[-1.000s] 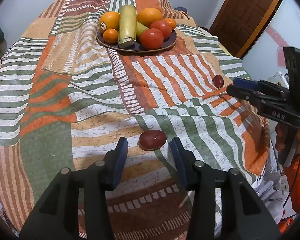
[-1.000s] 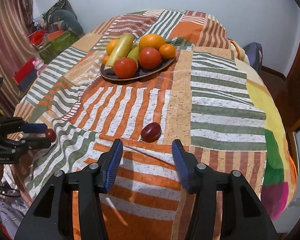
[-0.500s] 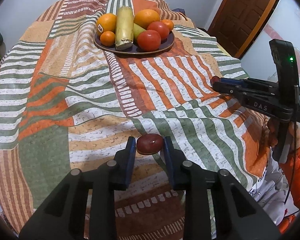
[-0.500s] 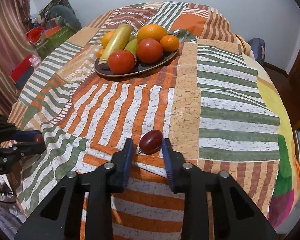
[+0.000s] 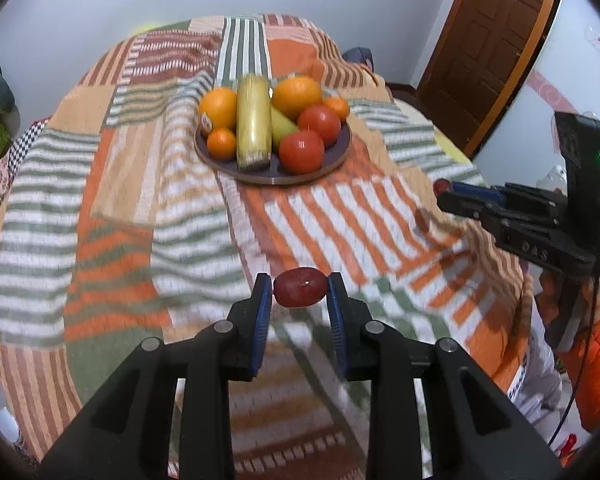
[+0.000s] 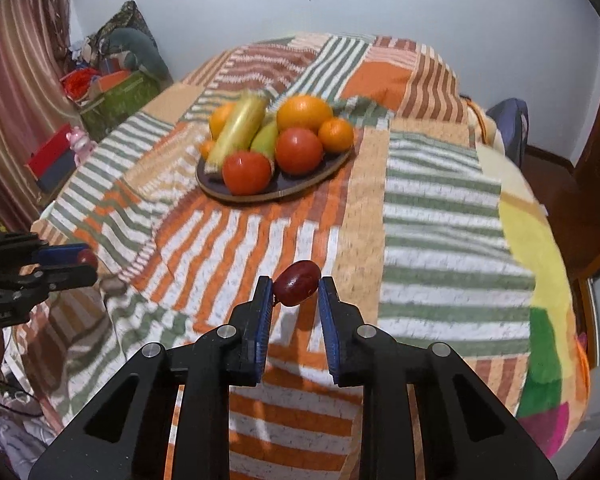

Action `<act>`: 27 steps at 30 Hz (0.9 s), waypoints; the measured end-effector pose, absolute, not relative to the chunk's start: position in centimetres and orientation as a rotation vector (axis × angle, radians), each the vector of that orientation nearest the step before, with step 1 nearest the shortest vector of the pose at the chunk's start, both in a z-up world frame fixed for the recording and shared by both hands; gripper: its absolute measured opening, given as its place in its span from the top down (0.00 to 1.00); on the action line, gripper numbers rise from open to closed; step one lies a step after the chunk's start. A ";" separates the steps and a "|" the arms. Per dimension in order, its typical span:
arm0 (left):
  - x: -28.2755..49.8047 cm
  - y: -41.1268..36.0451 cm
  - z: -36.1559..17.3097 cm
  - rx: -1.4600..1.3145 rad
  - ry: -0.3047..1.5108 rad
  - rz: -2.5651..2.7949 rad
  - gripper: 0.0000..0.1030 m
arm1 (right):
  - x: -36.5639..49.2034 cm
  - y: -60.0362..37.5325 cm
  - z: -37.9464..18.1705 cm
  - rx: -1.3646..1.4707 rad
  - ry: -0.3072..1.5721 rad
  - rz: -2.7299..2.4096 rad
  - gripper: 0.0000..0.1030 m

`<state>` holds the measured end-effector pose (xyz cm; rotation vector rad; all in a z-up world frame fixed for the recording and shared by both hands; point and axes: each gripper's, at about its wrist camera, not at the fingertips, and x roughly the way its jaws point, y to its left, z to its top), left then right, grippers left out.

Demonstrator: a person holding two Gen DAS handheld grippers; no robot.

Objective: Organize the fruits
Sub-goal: 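Carry the dark-red fruit onto the plate with the left gripper while the right gripper carries its fruit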

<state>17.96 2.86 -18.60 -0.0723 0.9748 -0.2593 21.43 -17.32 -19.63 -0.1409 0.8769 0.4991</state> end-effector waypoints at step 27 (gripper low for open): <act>29.7 4.0 -21.2 -0.105 0.984 -0.208 0.73 | 29.1 -13.2 -19.2 -0.164 0.825 0.574 0.79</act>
